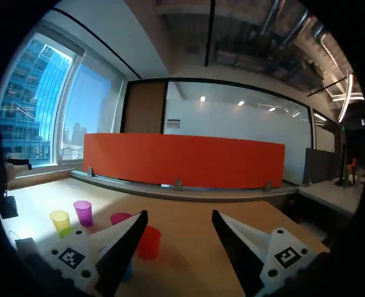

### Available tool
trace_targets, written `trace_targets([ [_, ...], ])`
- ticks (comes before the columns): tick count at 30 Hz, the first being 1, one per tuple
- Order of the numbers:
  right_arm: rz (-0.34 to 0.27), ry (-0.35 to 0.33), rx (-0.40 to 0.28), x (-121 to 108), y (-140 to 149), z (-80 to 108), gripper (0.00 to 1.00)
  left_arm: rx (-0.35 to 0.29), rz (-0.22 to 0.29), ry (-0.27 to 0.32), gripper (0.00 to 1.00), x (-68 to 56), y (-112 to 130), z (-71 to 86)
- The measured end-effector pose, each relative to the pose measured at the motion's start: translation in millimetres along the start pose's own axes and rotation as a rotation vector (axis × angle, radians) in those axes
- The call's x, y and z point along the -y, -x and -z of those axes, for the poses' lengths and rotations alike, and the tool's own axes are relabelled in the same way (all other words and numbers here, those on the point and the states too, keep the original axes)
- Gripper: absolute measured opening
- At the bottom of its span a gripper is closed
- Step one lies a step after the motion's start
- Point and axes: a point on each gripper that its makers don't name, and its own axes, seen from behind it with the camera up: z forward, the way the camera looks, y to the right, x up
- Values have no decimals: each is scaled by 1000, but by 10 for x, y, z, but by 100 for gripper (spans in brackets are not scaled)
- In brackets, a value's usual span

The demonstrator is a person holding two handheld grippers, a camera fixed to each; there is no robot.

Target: Pour water

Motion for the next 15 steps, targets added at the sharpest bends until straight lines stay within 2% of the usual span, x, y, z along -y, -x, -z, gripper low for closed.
trace_targets([
  [6,-17,48,-22,-108,-22,7,100,19,29,-53,99,144,173,-67],
  [15,-26,75,27,-148,113,-24,100,9,20,-103,99,252,286,-206],
])
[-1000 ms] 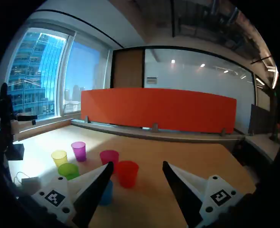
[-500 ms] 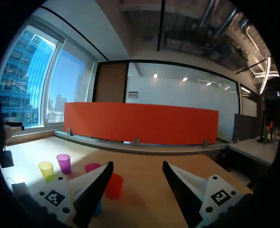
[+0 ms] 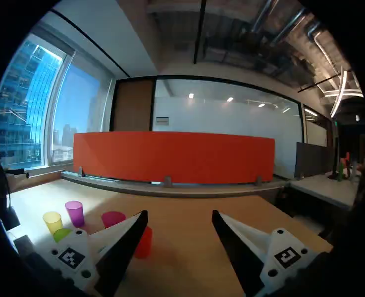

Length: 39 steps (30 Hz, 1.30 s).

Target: Pour water

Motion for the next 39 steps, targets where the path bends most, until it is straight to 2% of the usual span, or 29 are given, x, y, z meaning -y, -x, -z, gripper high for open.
trace_targets([
  [9,9,16,28,-6,14,-82,100,-27,-32,-46,99,44,38,-28],
  [21,16,18,35,55,-29,-129,100,-17,-24,-70,99,149,299,32],
  [29,10,26,33,24,-72,-114,100,-18,-22,-72,99,217,387,45],
  [39,14,42,31,-36,-109,-62,100,-12,24,-61,99,243,498,-2],
])
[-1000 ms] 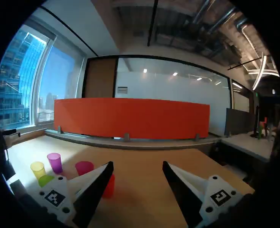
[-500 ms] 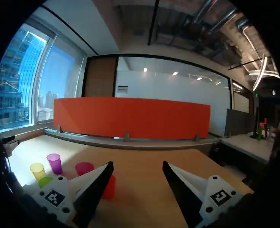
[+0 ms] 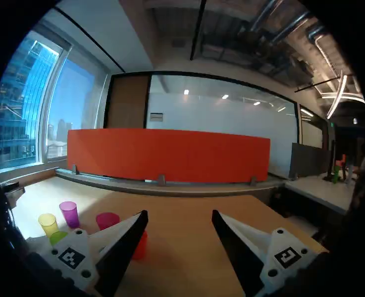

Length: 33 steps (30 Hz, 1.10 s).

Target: Pour water

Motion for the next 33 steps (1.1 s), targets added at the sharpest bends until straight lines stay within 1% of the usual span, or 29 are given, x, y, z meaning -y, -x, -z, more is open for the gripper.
trace_targets([
  [6,2,3,1,-8,-6,11,100,4,11,10,99,-15,39,-6],
  [14,4,-5,0,47,-18,9,100,18,-18,11,99,-22,81,-6],
  [24,1,-8,-2,54,-14,42,100,37,-21,13,99,-34,122,-35],
  [33,1,-10,-27,34,-72,96,100,39,-23,14,99,-36,132,-39],
])
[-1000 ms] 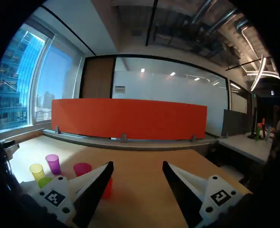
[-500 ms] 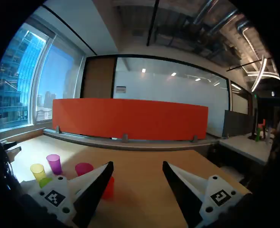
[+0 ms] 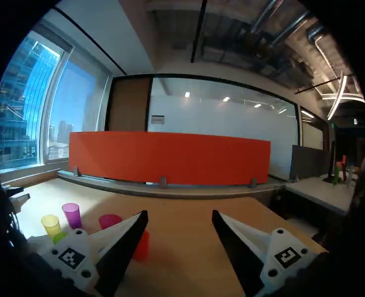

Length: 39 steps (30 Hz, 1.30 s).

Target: Pour water

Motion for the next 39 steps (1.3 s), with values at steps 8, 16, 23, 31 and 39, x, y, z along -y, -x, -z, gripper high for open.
trace_targets([
  [8,33,-10,-47,35,-45,65,100,-1,-1,0,99,2,-9,5],
  [16,35,-51,-76,177,45,80,100,0,-2,-1,99,5,-9,7],
  [23,-23,-62,-110,205,120,1,100,0,-2,-1,99,8,-5,4],
  [31,-66,-48,-103,148,361,-117,100,-1,-2,-1,99,14,-5,6],
  [39,-76,-45,-127,45,453,-183,100,-1,-2,-1,99,24,-6,10],
])
